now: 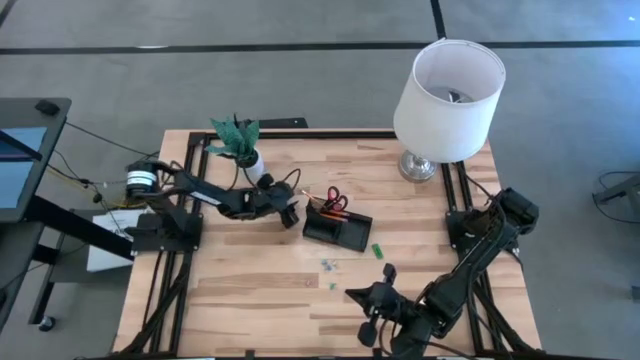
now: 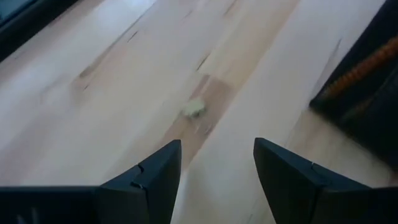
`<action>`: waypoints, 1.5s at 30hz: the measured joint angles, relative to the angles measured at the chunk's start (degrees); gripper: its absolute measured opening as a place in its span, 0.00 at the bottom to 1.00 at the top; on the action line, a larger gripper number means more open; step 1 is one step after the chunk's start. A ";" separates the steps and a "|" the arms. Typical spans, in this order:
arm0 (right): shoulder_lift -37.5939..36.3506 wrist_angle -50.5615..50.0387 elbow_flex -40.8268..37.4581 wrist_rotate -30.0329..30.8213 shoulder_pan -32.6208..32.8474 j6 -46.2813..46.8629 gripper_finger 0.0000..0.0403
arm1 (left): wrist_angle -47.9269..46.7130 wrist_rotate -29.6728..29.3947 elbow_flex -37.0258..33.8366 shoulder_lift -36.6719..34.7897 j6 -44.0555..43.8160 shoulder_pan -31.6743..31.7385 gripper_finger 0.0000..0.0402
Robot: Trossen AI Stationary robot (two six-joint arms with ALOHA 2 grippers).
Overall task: Pick and place office supplies into organizer
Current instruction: Put the top yellow binder clip into the black desk organizer
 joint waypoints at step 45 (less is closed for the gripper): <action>0.02 0.17 0.00 -2.80 0.02 0.72 0.00 | 7.27 -1.67 5.81 13.65 -7.98 5.36 0.09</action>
